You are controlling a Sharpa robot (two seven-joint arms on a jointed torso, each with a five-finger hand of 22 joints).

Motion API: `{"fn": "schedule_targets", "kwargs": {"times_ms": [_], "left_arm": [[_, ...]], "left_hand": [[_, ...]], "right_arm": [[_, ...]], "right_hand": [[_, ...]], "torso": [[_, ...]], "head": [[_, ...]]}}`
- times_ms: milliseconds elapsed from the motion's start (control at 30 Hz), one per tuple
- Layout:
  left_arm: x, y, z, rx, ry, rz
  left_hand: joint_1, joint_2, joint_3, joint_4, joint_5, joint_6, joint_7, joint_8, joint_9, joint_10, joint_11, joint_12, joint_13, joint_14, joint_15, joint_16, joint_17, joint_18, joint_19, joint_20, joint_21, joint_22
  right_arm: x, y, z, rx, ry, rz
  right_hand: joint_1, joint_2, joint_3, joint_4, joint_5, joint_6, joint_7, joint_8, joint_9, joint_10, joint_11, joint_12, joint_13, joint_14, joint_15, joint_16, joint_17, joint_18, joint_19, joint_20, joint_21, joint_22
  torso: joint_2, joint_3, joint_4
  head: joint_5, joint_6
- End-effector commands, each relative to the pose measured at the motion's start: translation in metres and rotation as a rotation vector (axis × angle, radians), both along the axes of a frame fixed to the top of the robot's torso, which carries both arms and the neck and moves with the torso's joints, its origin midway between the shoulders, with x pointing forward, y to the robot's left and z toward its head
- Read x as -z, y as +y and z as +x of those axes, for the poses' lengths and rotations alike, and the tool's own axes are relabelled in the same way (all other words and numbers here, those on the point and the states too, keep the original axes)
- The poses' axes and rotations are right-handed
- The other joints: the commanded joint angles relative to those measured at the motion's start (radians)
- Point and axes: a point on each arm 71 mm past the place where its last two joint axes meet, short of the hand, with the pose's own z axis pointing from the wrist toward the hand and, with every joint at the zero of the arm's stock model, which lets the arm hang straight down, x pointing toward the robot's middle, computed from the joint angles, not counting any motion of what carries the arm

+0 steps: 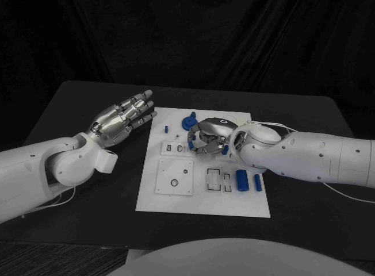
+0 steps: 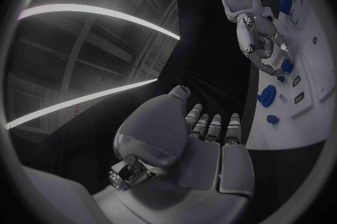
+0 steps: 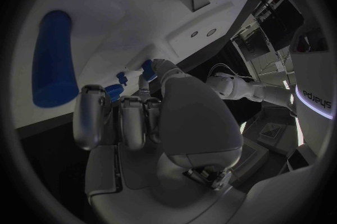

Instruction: Assemble the parts on the task board

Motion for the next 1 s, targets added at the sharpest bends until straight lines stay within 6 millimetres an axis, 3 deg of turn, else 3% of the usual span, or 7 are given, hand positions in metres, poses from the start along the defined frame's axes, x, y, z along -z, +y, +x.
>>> {"fn": "schedule_targets", "kwargs": {"times_ms": [33, 333, 733, 800, 867, 967, 1000], "left_arm": [[-0.001, -0.001, -0.001, 0.011, -0.004, -0.014], [-0.001, -0.001, -0.001, 0.01, -0.003, -0.013], [-0.001, -0.001, -0.001, 0.008, -0.003, -0.012], [-0.001, -0.001, -0.001, 0.007, -0.003, -0.011], [-0.001, -0.001, -0.001, 0.005, -0.003, -0.01], [-0.001, -0.001, -0.001, 0.002, -0.005, -0.009], [-0.001, -0.001, -0.001, 0.002, -0.005, -0.009]], "left_hand": [[-0.003, 0.004, 0.006, -0.002, 0.004, 0.008, 0.003, 0.005, 0.002, 0.0, 0.007, -0.004, -0.001, -0.002, 0.007, -0.007, -0.001, 0.01, -0.003, 0.008, -0.003, -0.001], [-0.003, 0.004, 0.006, -0.002, 0.004, 0.008, 0.003, 0.005, 0.002, 0.0, 0.007, -0.004, -0.001, -0.002, 0.007, -0.007, -0.001, 0.01, -0.003, 0.008, -0.003, -0.001], [-0.003, 0.004, 0.006, -0.002, 0.004, 0.008, 0.003, 0.005, 0.002, 0.0, 0.007, -0.004, -0.001, -0.002, 0.007, -0.007, -0.001, 0.01, -0.003, 0.008, -0.003, -0.001], [-0.004, 0.004, 0.007, -0.002, 0.004, 0.009, 0.003, 0.005, 0.002, 0.0, 0.007, -0.004, -0.001, -0.002, 0.007, -0.007, -0.001, 0.01, -0.003, 0.008, -0.003, -0.001], [-0.004, 0.004, 0.008, -0.001, 0.004, 0.009, 0.004, 0.006, 0.002, 0.0, 0.007, -0.004, -0.001, -0.002, 0.007, -0.007, -0.001, 0.01, -0.003, 0.008, -0.003, -0.001], [-0.004, 0.004, 0.008, -0.001, 0.004, 0.009, 0.004, 0.006, 0.002, 0.0, 0.007, -0.004, -0.001, -0.002, 0.007, -0.007, -0.001, 0.01, -0.003, 0.008, -0.003, -0.001], [-0.004, 0.004, 0.008, -0.001, 0.004, 0.009, 0.004, 0.006, 0.002, 0.0, 0.007, -0.004, -0.001, -0.002, 0.007, -0.007, -0.001, 0.01, -0.003, 0.008, -0.003, -0.001]], "right_arm": [[0.002, 0.0, -0.001, 0.006, 0.011, -0.016], [0.004, 0.001, -0.001, 0.001, 0.022, -0.025], [0.003, 0.0, -0.001, -0.002, 0.002, -0.039], [0.001, -0.002, -0.001, 0.001, -0.016, -0.026], [-0.002, -0.004, -0.002, 0.001, -0.037, -0.007], [-0.014, -0.007, -0.003, -0.004, -0.087, 0.031], [-0.017, -0.008, -0.003, -0.005, -0.097, 0.038]], "right_hand": [[-0.012, 0.002, 0.001, -0.01, -0.015, -0.016, 0.0, -0.008, -0.003, 0.103, 0.009, 0.002, 0.263, 0.091, 0.009, -0.006, 0.212, 0.02, 0.013, 0.009, -0.007, 0.194], [-0.018, -0.002, 0.005, -0.027, -0.061, -0.059, 0.004, -0.034, -0.028, 0.103, 0.012, 0.002, 0.263, 0.09, 0.011, -0.009, 0.207, 0.021, 0.011, 0.012, -0.015, 0.193], [-0.05, -0.004, -0.035, -0.047, -0.29, -0.178, -0.001, -0.099, -0.128, 0.103, 0.009, 0.002, 0.263, 0.086, 0.01, -0.02, 0.193, 0.025, 0.005, 0.011, -0.036, 0.188], [-0.065, -0.013, -0.055, -0.029, -0.348, -0.188, -0.003, -0.1, -0.148, 0.103, 0.008, 0.002, 0.263, 0.085, 0.009, -0.023, 0.19, 0.026, 0.003, 0.011, -0.042, 0.187], [-0.07, -0.021, -0.063, -0.015, -0.37, -0.191, -0.002, -0.099, -0.156, 0.103, 0.008, 0.002, 0.263, 0.085, 0.009, -0.024, 0.188, 0.026, 0.002, 0.01, -0.045, 0.186], [-0.081, -0.056, -0.083, 0.058, -0.425, -0.19, -0.004, -0.089, -0.179, 0.103, 0.007, 0.002, 0.263, 0.085, 0.009, -0.024, 0.188, 0.026, 0.003, 0.01, -0.046, 0.186], [-0.081, -0.057, -0.083, 0.059, -0.426, -0.19, -0.004, -0.089, -0.179, 0.103, 0.007, 0.002, 0.263, 0.085, 0.008, -0.024, 0.188, 0.026, 0.003, 0.01, -0.046, 0.186]], "torso": [[0.0, -0.0003, -0.0001], [0.0, 0.0002, -0.0004], [0.0, -0.0005, -0.0005], [0.0, -0.0002, -0.0005], [0.0, 0.0, -0.0002], [0.0, 0.0004, -0.0004], [0.0, 0.0004, -0.0003]], "head": [[0.001, 0.0], [0.0, 0.0], [0.001, 0.0], [0.0, 0.0], [-0.002, 0.0], [-0.003, 0.0], [-0.004, 0.0]]}}
